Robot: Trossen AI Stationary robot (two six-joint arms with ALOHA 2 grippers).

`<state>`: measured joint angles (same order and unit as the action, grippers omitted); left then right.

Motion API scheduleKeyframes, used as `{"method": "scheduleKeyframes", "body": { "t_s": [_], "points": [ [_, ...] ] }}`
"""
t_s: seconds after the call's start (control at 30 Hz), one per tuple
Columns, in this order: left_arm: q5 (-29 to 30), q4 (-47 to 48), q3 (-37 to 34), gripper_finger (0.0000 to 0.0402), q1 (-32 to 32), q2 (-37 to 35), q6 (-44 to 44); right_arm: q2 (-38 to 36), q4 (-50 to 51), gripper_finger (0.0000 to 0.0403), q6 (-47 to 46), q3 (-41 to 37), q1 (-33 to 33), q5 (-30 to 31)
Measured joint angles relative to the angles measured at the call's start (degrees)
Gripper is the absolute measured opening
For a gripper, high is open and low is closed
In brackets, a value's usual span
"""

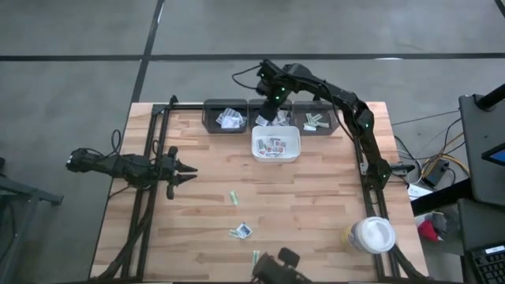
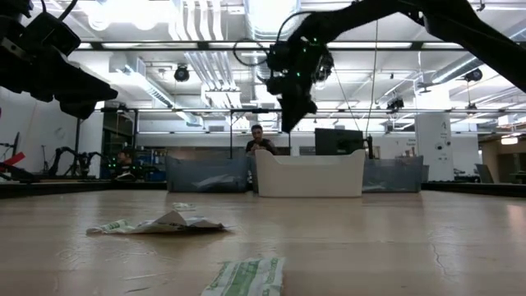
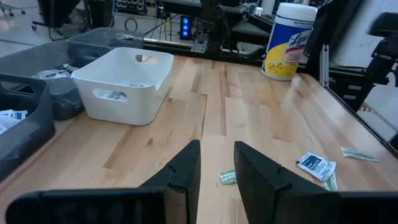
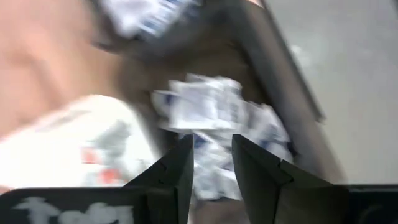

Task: Pick & Place First Aid Supplies
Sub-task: Put the blue alcohol pad into the middle gray bin

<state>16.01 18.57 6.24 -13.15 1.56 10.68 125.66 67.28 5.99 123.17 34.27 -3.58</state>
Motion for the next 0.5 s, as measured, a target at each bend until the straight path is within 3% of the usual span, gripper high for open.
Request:
{"method": "scheduleKeyframes", "body": {
  "t_s": [0.17,0.5],
  "points": [
    [0.00,-0.04,0.00,0.0094,0.00,-0.02,0.04,-0.04,1.54,0.0103,0.31,3.46,-3.56,-7.96],
    [-0.02,-0.07,0.00,0.0094,0.00,-0.02,1.97,-0.04,10.38,0.0081,-0.62,5.61,-16.80,-8.91]
  ]
}}
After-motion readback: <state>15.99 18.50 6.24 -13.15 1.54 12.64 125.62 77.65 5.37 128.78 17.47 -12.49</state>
